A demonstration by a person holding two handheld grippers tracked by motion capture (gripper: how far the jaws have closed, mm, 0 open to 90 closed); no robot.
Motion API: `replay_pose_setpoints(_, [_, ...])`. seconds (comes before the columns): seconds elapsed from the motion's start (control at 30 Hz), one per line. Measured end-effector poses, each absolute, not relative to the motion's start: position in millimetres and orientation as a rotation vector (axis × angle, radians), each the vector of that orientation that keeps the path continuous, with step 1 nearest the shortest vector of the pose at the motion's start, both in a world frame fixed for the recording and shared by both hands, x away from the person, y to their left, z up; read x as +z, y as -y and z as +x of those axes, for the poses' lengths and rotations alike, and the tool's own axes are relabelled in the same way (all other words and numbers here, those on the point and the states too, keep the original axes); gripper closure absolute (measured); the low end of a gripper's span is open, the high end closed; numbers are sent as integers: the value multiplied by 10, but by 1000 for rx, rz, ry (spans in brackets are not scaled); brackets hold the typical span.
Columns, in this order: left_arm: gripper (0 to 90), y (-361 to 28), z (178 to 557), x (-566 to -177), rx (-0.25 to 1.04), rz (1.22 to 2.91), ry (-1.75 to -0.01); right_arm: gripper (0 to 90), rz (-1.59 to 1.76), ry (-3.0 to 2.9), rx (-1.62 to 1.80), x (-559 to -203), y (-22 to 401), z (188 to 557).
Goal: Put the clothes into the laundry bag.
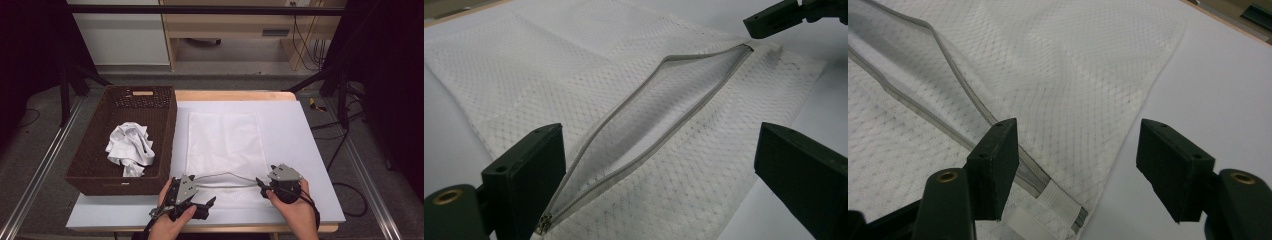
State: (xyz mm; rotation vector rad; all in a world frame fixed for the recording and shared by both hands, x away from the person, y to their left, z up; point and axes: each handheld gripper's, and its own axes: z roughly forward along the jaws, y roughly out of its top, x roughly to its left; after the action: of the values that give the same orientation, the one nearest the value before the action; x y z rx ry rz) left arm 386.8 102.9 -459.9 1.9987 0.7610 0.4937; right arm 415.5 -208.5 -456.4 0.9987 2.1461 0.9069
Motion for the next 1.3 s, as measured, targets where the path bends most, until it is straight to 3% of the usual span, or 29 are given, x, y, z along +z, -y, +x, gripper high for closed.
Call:
replay_pose_setpoints(0.6, [74, -997, 3815, -4615, 509, 2028, -757, 334, 892, -2214, 838, -4377, 1806, 4249])
replay_pose_setpoints(0.8, [81, -1014, 3825, -4600, 509, 2035, -777, 458, 816, -2253, 921, -4366, 1705, 4418])
replay_pose_setpoints(0.97, [96, -1035, 3850, -4605, 494, 2034, -809, 552, 744, -2283, 993, -4460, 1658, 4301])
replay_pose_setpoints(1.3, [98, -996, 3802, -4603, 502, 2044, -790, 636, 682, -2377, 902, -4634, 1561, 4363])
